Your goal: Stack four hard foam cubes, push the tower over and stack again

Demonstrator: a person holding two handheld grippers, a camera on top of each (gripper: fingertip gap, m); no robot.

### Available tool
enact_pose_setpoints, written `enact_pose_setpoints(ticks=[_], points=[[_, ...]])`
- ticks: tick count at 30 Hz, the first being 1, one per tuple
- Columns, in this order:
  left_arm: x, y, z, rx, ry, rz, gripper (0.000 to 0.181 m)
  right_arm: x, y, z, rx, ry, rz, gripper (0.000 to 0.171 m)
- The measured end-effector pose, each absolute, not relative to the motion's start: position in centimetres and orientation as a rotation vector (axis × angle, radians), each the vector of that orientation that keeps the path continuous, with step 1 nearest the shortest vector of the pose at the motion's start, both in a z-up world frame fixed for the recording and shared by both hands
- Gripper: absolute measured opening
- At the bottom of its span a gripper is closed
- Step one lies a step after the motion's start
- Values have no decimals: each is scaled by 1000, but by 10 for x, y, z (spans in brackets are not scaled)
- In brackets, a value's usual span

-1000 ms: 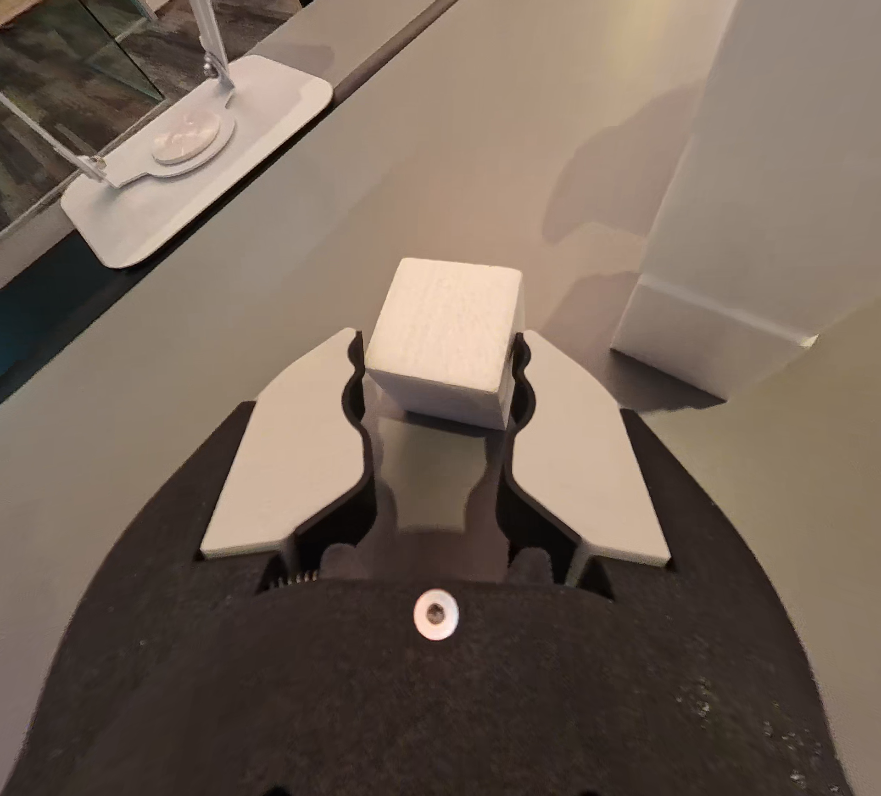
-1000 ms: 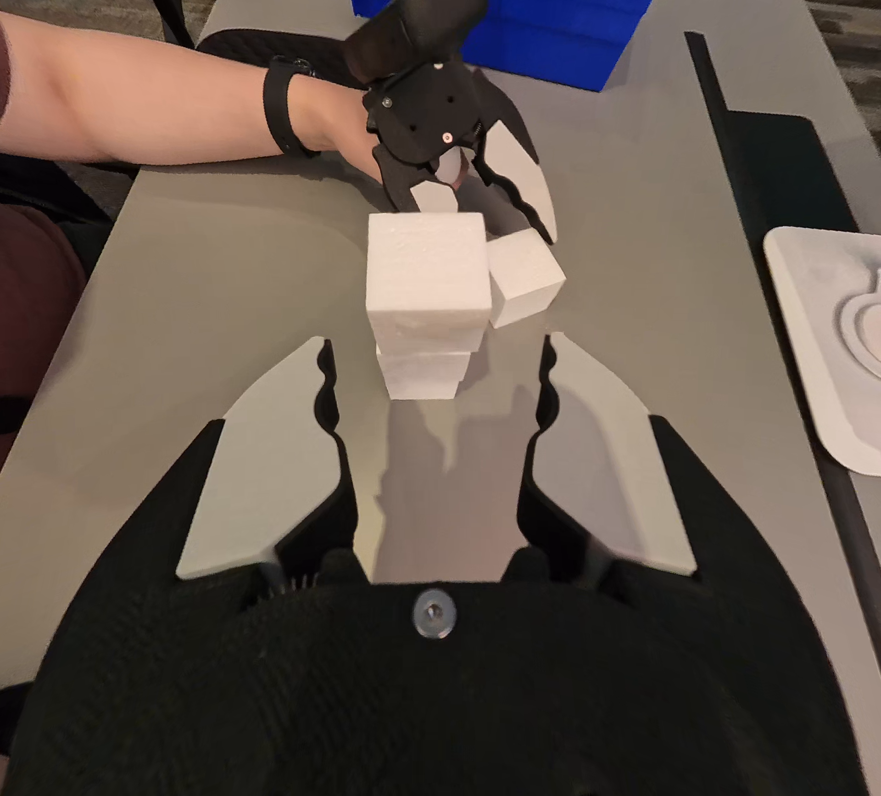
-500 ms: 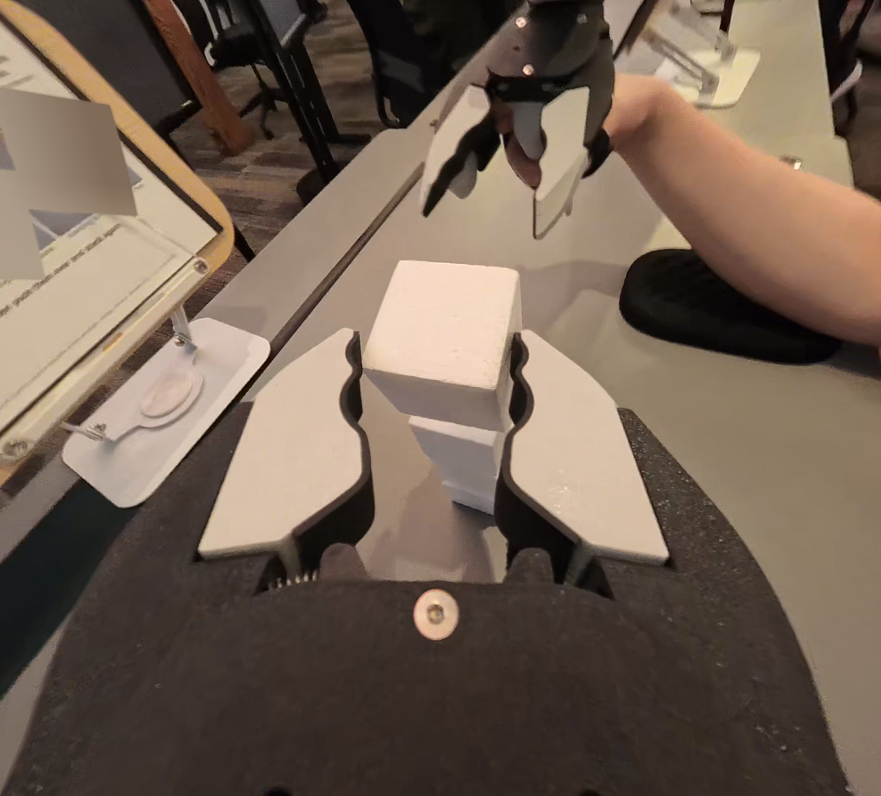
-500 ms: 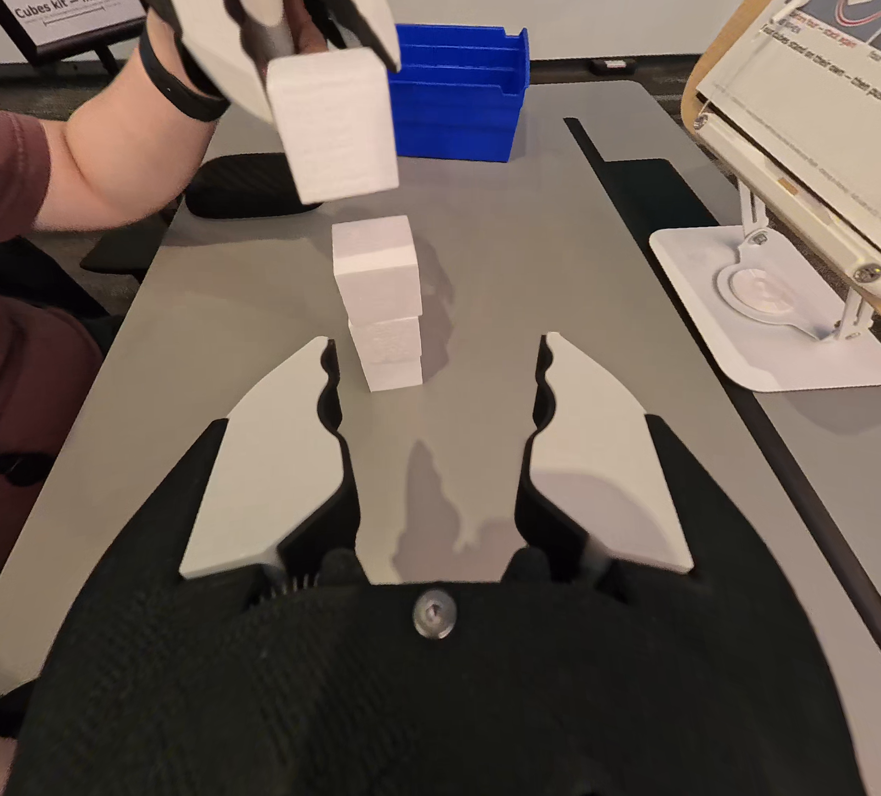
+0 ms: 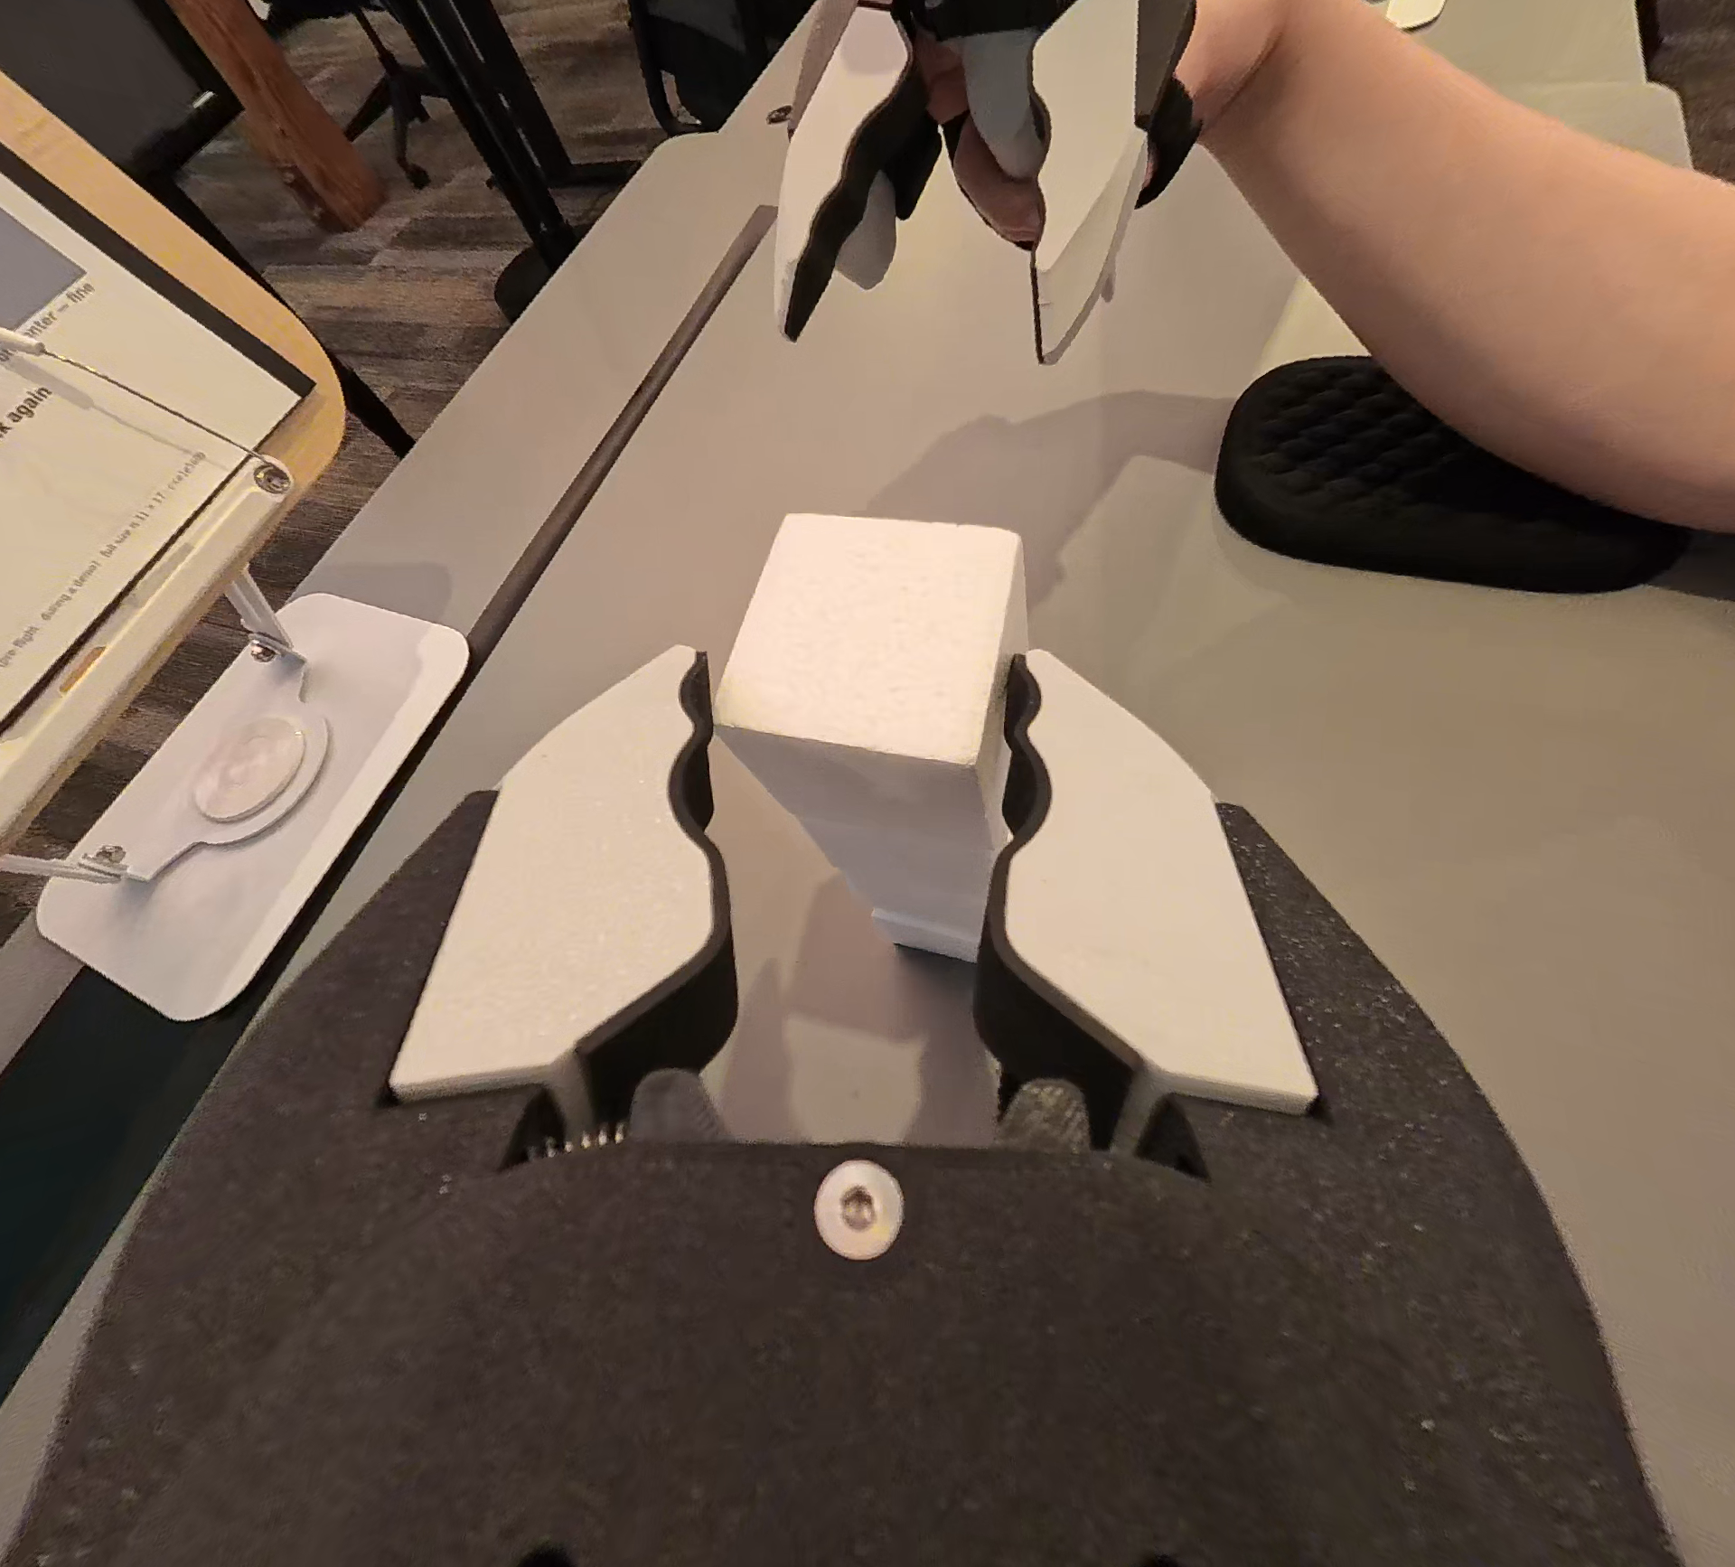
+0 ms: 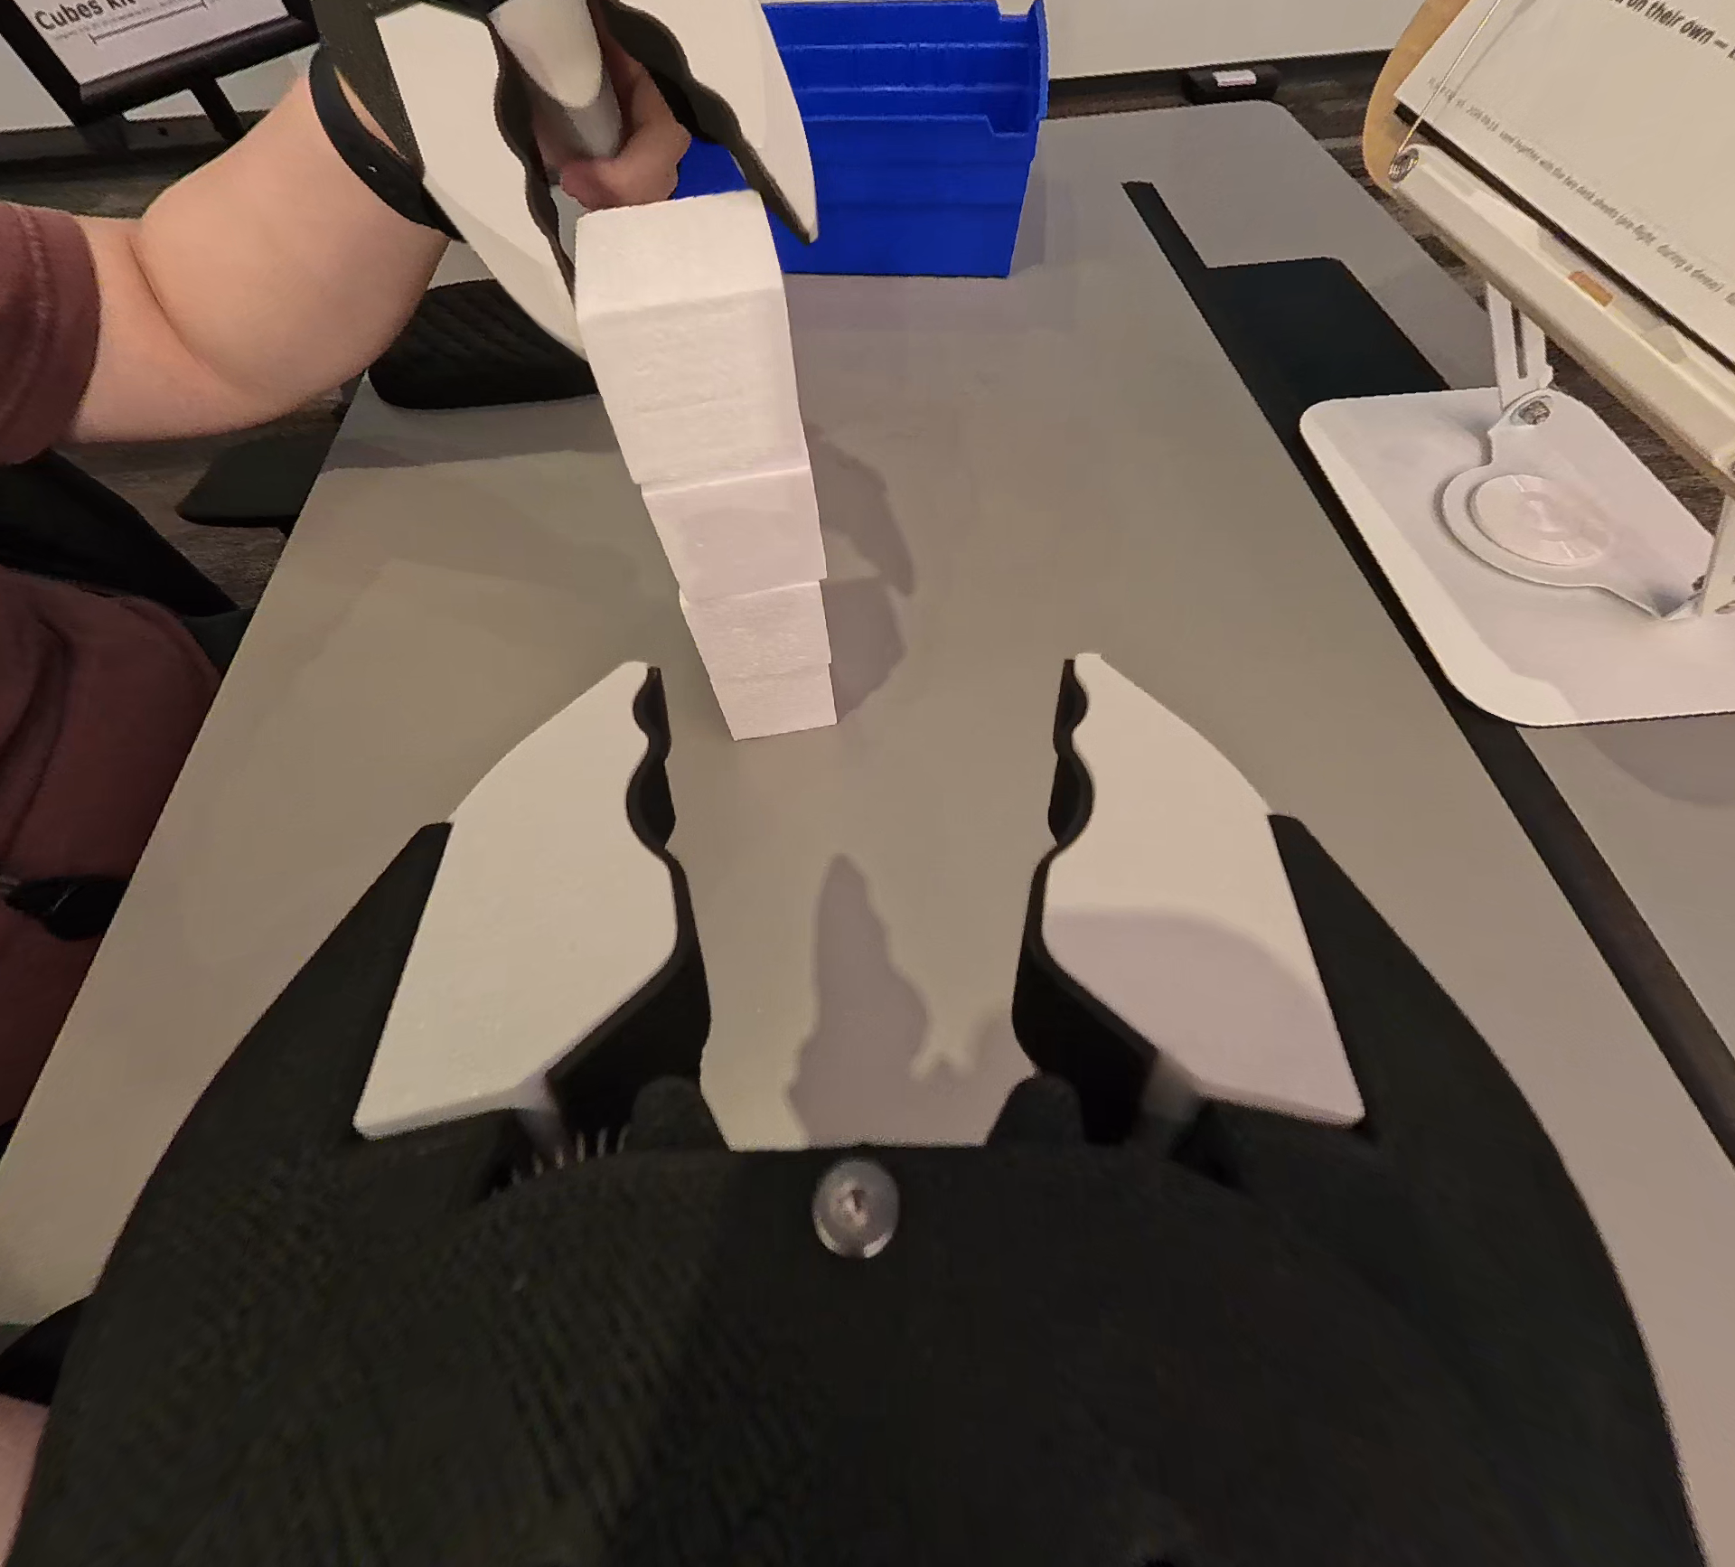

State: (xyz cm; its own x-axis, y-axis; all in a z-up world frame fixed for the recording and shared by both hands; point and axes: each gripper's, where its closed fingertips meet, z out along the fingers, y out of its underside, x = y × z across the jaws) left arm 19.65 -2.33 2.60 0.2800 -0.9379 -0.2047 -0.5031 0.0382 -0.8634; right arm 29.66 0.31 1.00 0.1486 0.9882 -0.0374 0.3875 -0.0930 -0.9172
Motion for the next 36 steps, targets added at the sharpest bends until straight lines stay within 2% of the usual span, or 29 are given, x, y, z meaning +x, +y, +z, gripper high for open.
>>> enact_pose_setpoints(ticks=[36], points=[[203, -20, 34, -1534, 1268, -586, 60, 289, 5, -23, -1729, -1441, 926, 79]])
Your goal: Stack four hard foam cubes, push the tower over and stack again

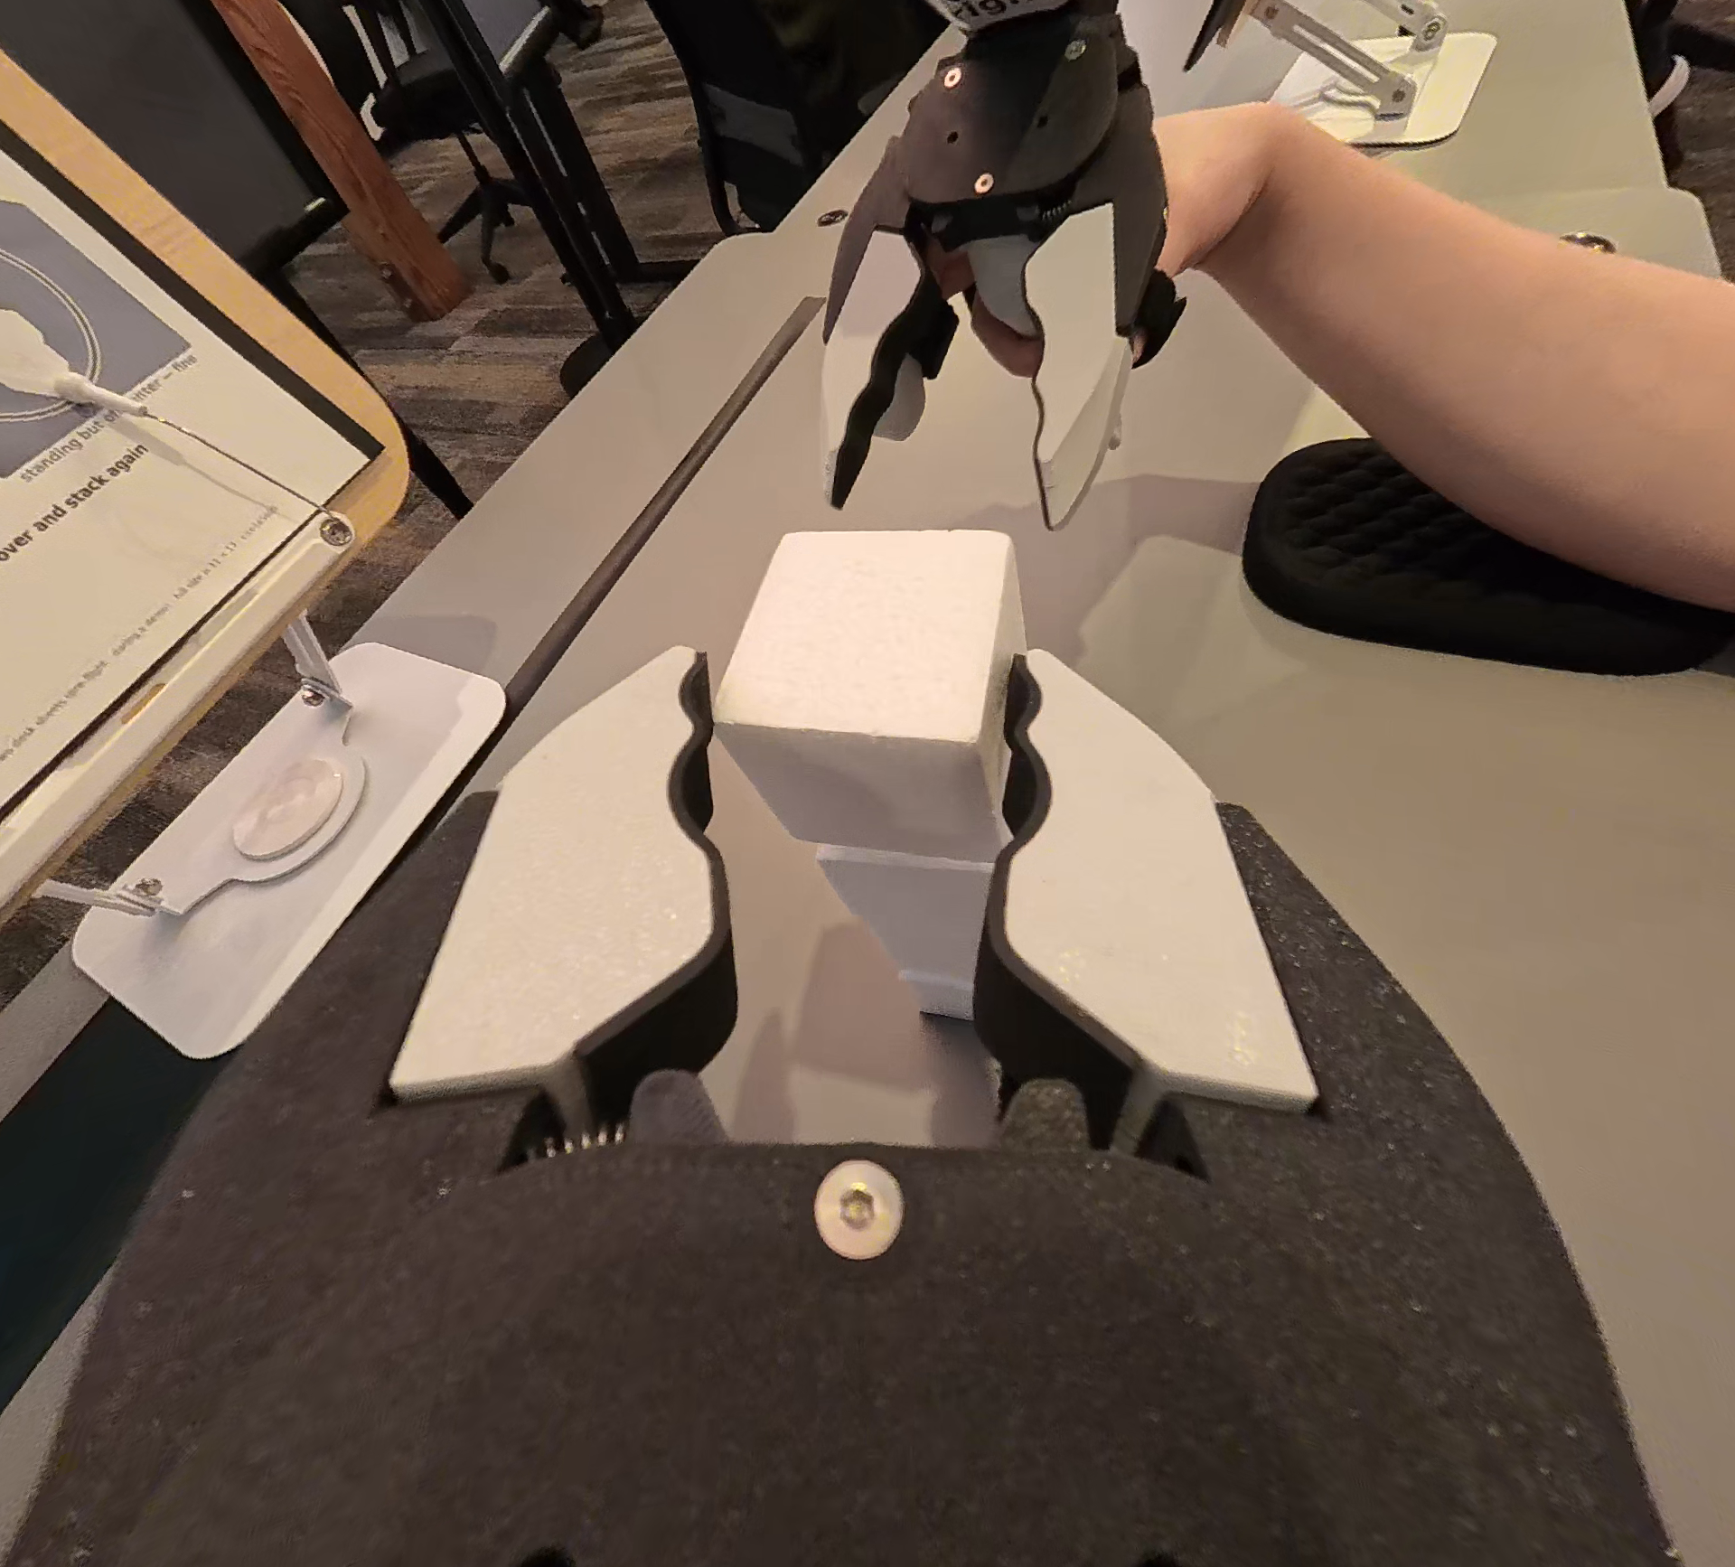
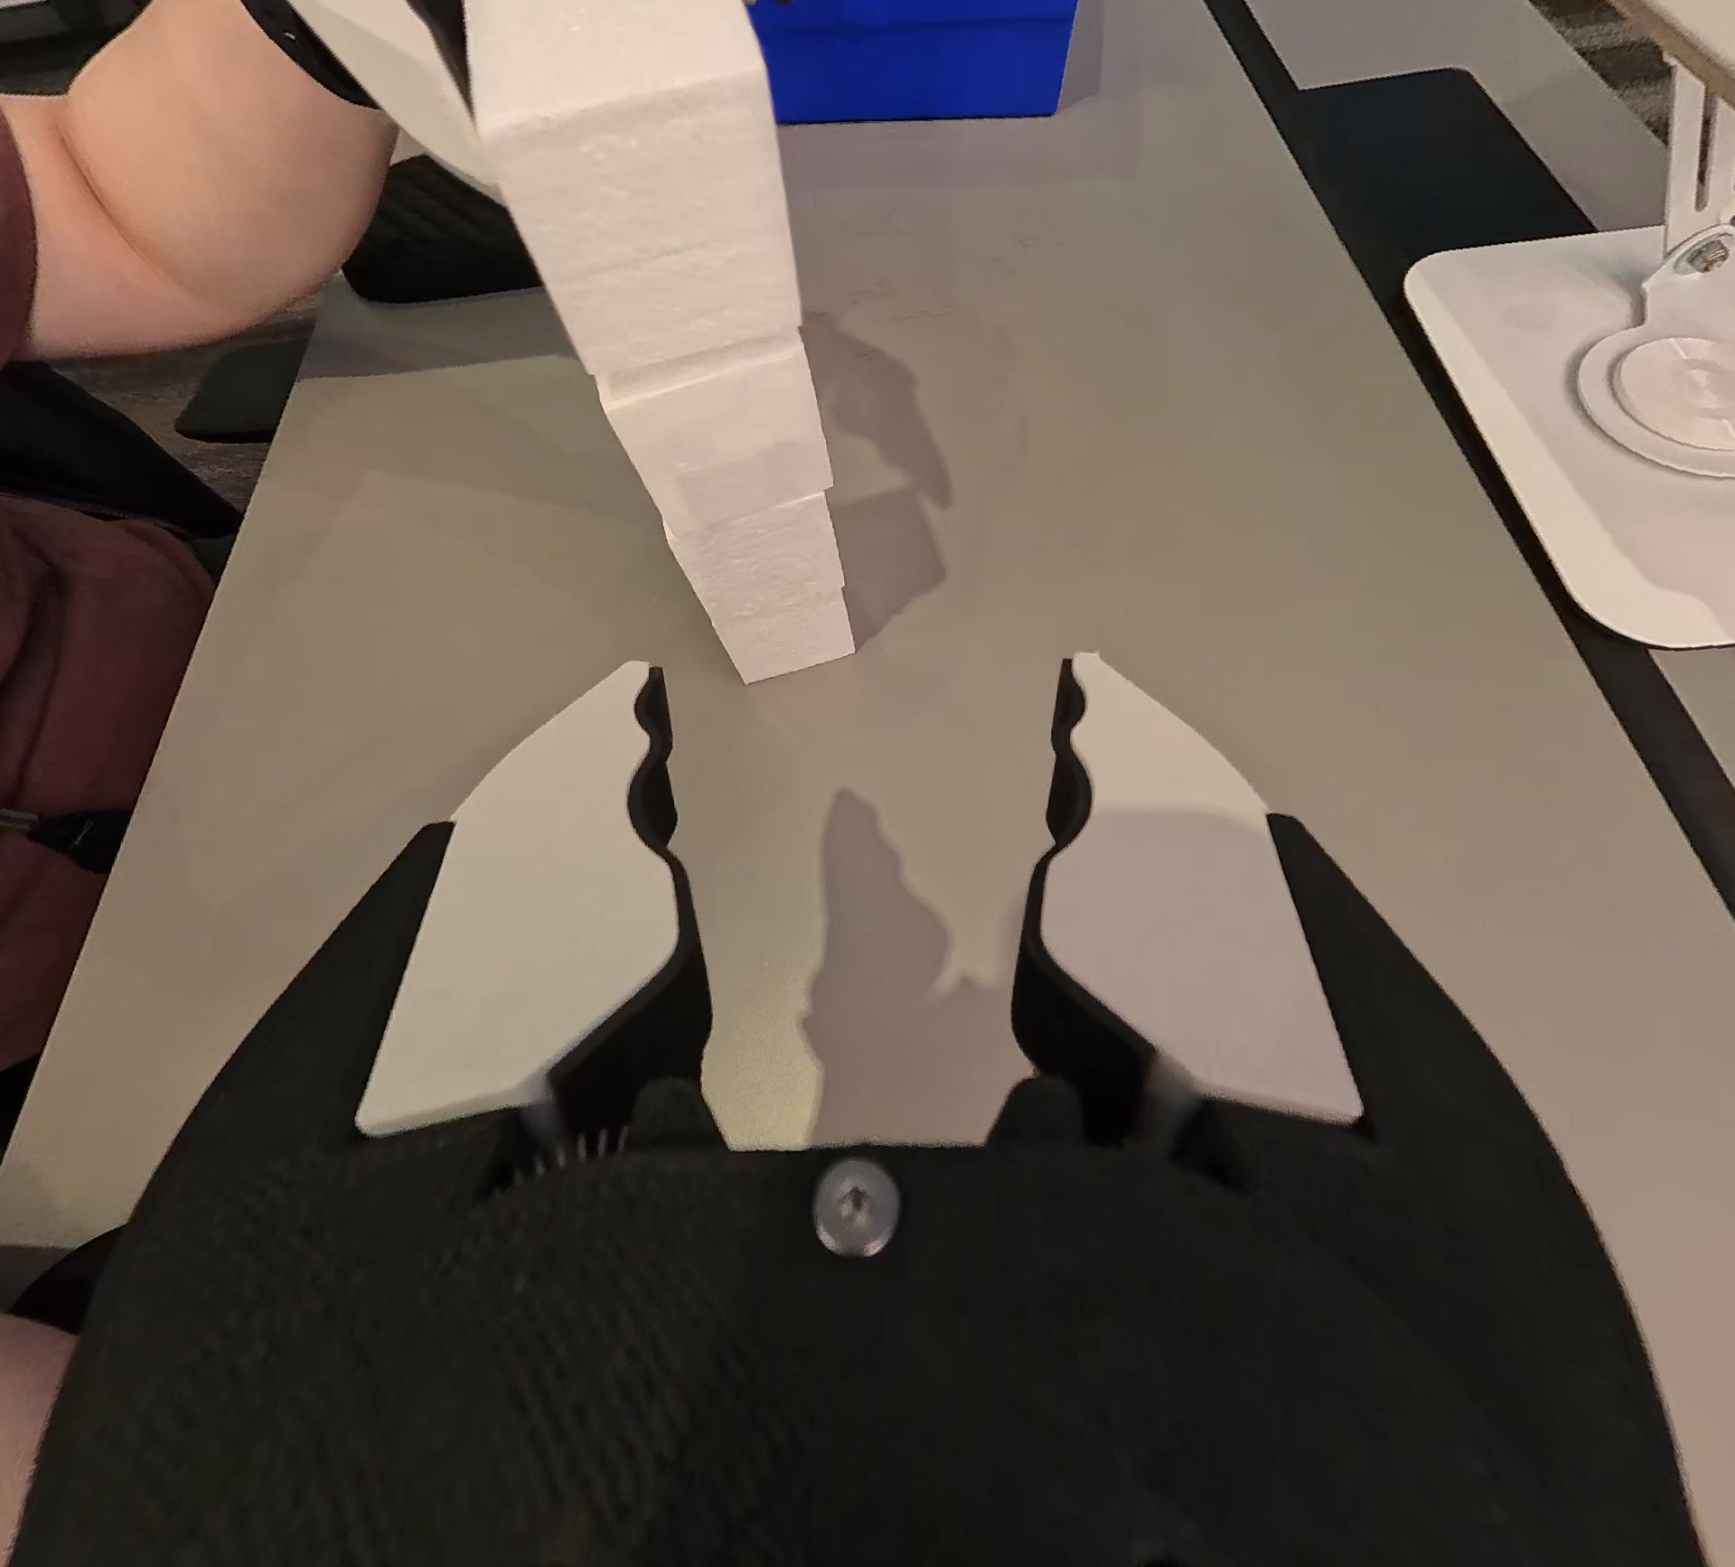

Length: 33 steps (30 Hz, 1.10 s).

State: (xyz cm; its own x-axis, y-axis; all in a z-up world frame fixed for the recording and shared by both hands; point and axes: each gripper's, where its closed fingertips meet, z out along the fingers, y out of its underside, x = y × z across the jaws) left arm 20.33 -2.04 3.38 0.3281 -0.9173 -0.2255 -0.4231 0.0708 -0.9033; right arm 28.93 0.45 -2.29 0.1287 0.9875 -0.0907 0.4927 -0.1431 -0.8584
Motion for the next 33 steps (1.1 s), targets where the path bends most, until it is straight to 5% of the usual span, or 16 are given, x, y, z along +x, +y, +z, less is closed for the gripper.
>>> enact_pose_setpoints(ticks=[33], points=[[207, -17, 30, -1590, 1081, -494, 61, 297, 13, -53, -1840, -1435, 962, 79]])
